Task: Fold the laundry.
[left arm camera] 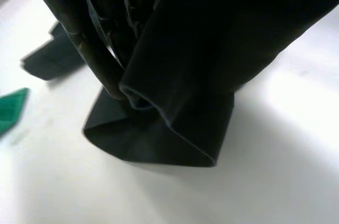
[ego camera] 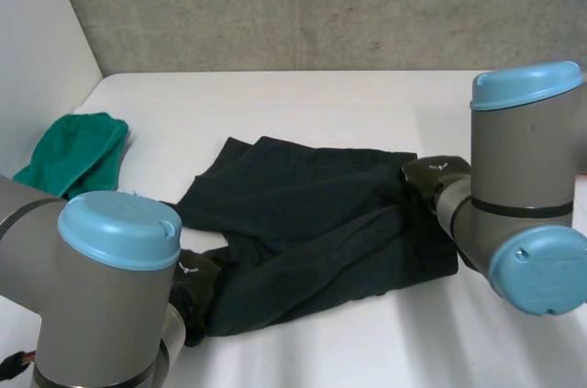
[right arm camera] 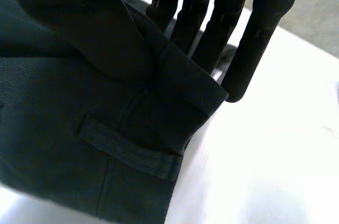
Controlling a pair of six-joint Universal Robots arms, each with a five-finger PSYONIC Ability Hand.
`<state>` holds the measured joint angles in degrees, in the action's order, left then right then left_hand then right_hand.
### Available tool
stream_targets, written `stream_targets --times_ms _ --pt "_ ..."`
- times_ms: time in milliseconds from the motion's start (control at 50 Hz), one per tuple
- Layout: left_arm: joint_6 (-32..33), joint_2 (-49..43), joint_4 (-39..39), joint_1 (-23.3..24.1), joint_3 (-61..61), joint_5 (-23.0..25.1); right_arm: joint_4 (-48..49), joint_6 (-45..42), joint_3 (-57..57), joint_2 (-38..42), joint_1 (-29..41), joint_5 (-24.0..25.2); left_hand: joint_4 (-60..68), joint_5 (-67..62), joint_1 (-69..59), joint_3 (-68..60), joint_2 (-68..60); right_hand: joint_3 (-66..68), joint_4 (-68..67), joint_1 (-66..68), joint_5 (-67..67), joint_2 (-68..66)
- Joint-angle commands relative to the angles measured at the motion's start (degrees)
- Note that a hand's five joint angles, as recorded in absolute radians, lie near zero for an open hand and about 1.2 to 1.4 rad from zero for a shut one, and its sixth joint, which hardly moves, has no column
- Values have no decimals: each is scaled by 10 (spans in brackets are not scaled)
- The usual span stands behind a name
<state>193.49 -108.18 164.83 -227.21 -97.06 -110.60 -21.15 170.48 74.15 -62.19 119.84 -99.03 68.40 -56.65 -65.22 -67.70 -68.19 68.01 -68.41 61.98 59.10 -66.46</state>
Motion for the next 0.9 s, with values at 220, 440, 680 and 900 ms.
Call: stream_targets --times_ms 220,440,680,900 --pt "147 87 -140 -23 -32 116 -102 -437 204 -129 -48 171 116 -133 -148 -123 -118 120 -116 180 109 -135" --pt "191 -77 -22 -125 229 72 12 -263 46 -14 -58 106 116 -133 -148 -123 -118 120 -116 180 109 -135" --pt "254 -334 51 -141 564 79 332 -261 -53 138 -52 60 116 -133 -148 -123 -118 120 -116 180 109 -135" --pt "259 -417 49 -137 670 91 375 -325 -182 266 -43 47 -437 419 405 430 435 -410 414 -350 -421 394"
